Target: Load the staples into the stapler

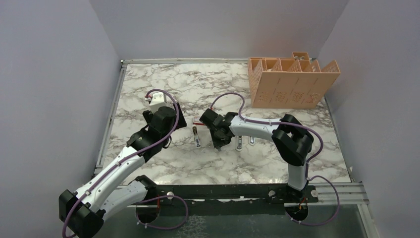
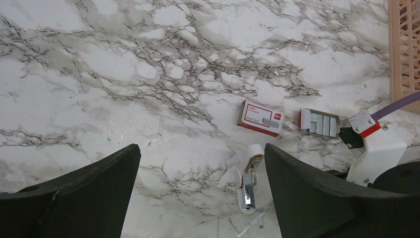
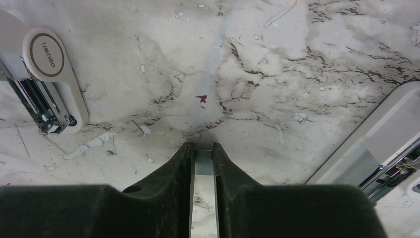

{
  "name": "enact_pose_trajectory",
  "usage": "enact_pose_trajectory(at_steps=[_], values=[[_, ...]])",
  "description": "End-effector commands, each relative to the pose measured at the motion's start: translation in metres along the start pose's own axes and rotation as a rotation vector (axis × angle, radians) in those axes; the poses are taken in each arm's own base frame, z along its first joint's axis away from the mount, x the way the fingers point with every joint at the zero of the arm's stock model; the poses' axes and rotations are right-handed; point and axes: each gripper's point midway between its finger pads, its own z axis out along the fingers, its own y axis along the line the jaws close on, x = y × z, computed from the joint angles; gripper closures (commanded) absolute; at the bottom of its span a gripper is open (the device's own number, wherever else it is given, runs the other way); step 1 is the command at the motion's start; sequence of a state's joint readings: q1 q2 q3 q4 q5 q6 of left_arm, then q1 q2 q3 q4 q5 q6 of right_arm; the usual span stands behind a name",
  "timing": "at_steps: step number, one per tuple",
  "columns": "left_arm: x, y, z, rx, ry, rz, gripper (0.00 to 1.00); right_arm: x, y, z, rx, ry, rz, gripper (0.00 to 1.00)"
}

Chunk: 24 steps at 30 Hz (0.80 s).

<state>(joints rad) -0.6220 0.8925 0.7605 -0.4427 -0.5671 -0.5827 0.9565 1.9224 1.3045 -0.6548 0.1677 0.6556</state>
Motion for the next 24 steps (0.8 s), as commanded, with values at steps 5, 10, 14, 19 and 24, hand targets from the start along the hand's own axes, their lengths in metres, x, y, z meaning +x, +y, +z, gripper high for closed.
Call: enact_pose_trajectory(at_steps=[5, 10, 14, 19, 24], values=[[-0.005, -0.004, -0.003, 0.032, -0.031, -0.047, 0.05, -0.016, -0.006, -0.03, 0.002, -0.117, 0.032, 0.78], [-0.009, -0.006, -0.007, 0.061, -0.046, -0.061, 0.05, -0.018, -0.015, -0.048, 0.001, -0.169, 0.063, 0.78], [-0.011, -0.011, -0.01, 0.095, -0.051, -0.062, 0.05, -0.015, -0.032, -0.066, 0.028, -0.212, 0.097, 0.77], [-0.013, -0.02, -0.016, 0.152, -0.044, -0.061, 0.05, -0.015, -0.061, -0.091, 0.079, -0.291, 0.152, 0.77], [-0.014, -0.029, -0.021, 0.215, -0.04, -0.066, 0.04, -0.009, -0.086, -0.105, 0.101, -0.337, 0.213, 0.76]])
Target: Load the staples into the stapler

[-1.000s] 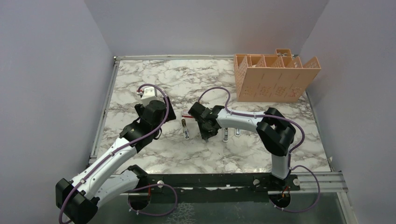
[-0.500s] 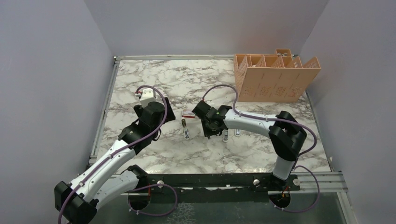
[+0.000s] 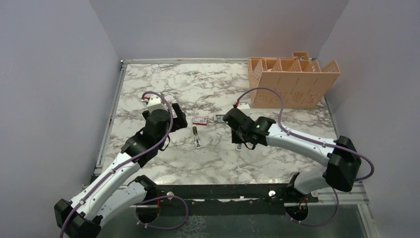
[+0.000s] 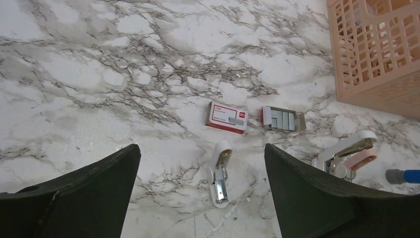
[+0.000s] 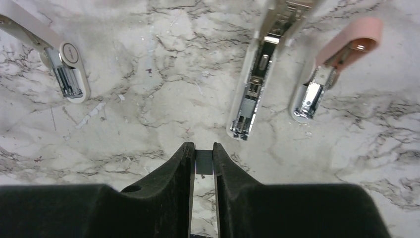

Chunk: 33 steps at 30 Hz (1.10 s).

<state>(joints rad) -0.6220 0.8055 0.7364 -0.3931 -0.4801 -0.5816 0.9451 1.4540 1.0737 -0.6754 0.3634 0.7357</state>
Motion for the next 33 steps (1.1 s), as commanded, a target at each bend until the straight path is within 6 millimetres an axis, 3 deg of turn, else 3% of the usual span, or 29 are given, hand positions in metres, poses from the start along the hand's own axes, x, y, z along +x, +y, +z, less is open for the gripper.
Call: enact_pose_trajectory(at_steps=[1, 9, 19, 25, 31, 33], values=[[-0.002, -0.016, -0.005, 0.097, 0.002, -0.012, 0.05, -0.004, -0.035, -0.012, 0.089, -0.065, 0.065, 0.76], [0.005, -0.031, -0.003, 0.174, 0.029, -0.024, 0.05, -0.004, -0.068, -0.015, 0.117, -0.121, 0.113, 0.74], [0.006, -0.028, 0.008, 0.12, 0.038, 0.0, 0.04, -0.009, -0.078, 0.002, 0.144, -0.094, 0.148, 0.74], [0.005, -0.028, 0.007, 0.127, 0.036, 0.0, 0.05, 0.027, -0.097, -0.005, 0.179, -0.018, 0.196, 0.72], [0.015, -0.027, 0.007, 0.14, 0.052, -0.003, 0.05, 0.085, -0.115, 0.0, 0.211, 0.131, 0.238, 0.52], [0.02, -0.026, 0.009, 0.137, 0.064, -0.003, 0.05, 0.099, -0.116, 0.005, 0.225, 0.177, 0.247, 0.5]])
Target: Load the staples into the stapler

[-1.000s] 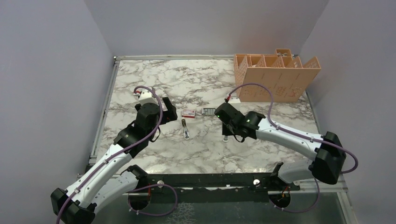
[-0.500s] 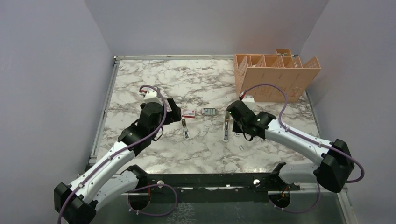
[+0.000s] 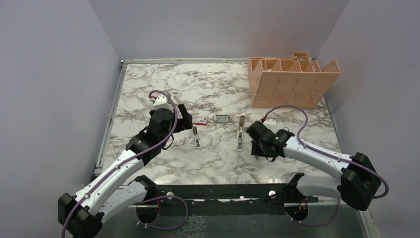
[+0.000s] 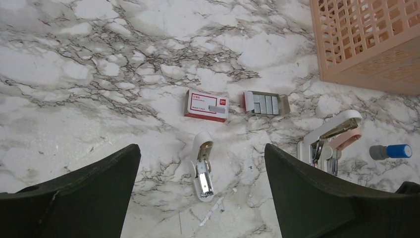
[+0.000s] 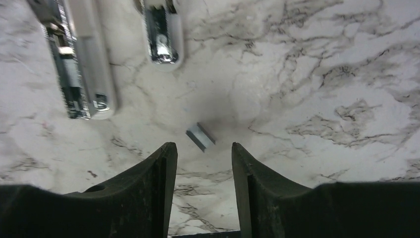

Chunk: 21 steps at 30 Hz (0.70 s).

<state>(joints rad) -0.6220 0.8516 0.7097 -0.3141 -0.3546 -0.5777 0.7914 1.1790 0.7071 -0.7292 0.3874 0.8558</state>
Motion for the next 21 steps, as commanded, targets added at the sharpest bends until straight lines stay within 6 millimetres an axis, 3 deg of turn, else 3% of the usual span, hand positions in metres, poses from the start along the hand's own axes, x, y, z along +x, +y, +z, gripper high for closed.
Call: enact_pose_trajectory(at_steps=[1, 5, 11, 21], values=[[0.005, -0.002, 0.001, 0.026, 0.007, -0.003, 0.04, 0.034, -0.012, 0.01, 0.05, 0.123, 0.044, 0.52], [0.01, 0.001, 0.001, 0.022, 0.012, -0.014, 0.04, 0.033, -0.013, 0.018, 0.078, 0.115, 0.028, 0.64], [0.01, 0.003, 0.0, 0.015, 0.004, -0.014, 0.04, 0.028, -0.008, 0.027, 0.086, 0.12, -0.002, 0.7], [0.008, 0.006, -0.001, 0.001, -0.007, -0.015, 0.05, 0.02, -0.007, 0.024, 0.08, 0.098, -0.001, 0.71]])
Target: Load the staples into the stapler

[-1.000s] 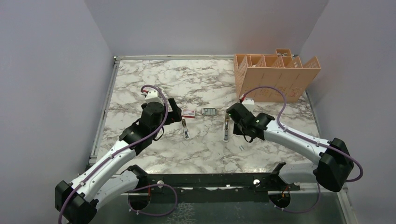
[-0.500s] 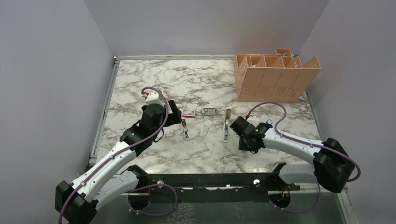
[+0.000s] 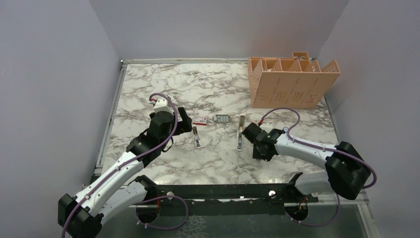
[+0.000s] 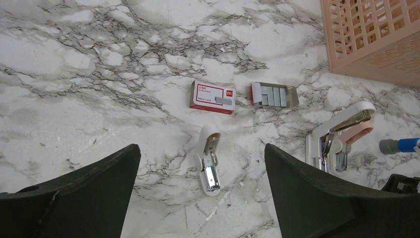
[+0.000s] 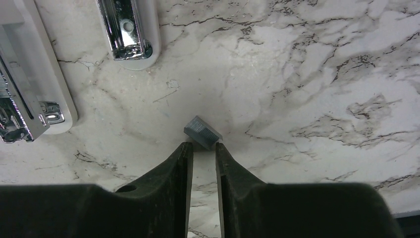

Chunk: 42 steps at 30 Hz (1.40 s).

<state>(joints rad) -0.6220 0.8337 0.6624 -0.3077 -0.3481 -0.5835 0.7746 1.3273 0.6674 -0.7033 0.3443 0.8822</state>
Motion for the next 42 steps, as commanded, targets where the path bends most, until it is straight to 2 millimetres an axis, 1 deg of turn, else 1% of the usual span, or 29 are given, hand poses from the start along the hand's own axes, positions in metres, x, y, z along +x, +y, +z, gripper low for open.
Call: enact_pose_trajectory(at_steps=[1, 4, 11, 15, 17, 26, 34, 37, 40, 42], values=[[-0.006, 0.0, -0.002, 0.004, -0.027, -0.016, 0.04, -0.015, 0.004, -0.009, -0.014, -0.043, 0.02, 0.7], [-0.006, 0.0, -0.002, 0.002, -0.029, -0.016, 0.04, -0.022, 0.003, -0.014, -0.019, -0.073, 0.027, 0.7], [-0.008, 0.001, -0.003, -0.001, -0.035, -0.019, 0.04, -0.028, -0.002, -0.01, 0.003, -0.083, 0.045, 0.7], [-0.008, 0.001, -0.003, -0.004, -0.036, -0.02, 0.04, -0.031, -0.009, -0.008, 0.016, -0.088, 0.067, 0.73], [-0.007, 0.002, -0.003, -0.007, -0.033, -0.019, 0.05, -0.032, -0.008, -0.007, 0.01, -0.084, 0.067, 0.75], [-0.008, 0.002, -0.003, -0.01, -0.034, -0.017, 0.05, -0.024, -0.003, 0.006, -0.008, -0.032, 0.046, 0.76], [-0.007, 0.003, -0.001, -0.02, -0.029, -0.013, 0.04, -0.022, 0.001, 0.007, -0.036, -0.011, 0.043, 0.73], [-0.006, 0.004, -0.001, -0.021, -0.028, -0.012, 0.04, -0.018, 0.0, 0.009, -0.042, 0.004, 0.046, 0.74], [-0.006, 0.004, -0.001, -0.021, -0.027, -0.012, 0.04, -0.013, -0.001, 0.012, -0.049, 0.022, 0.053, 0.76], [-0.005, 0.004, -0.001, -0.022, -0.026, -0.012, 0.05, -0.008, -0.001, 0.013, -0.052, 0.042, 0.051, 0.81]])
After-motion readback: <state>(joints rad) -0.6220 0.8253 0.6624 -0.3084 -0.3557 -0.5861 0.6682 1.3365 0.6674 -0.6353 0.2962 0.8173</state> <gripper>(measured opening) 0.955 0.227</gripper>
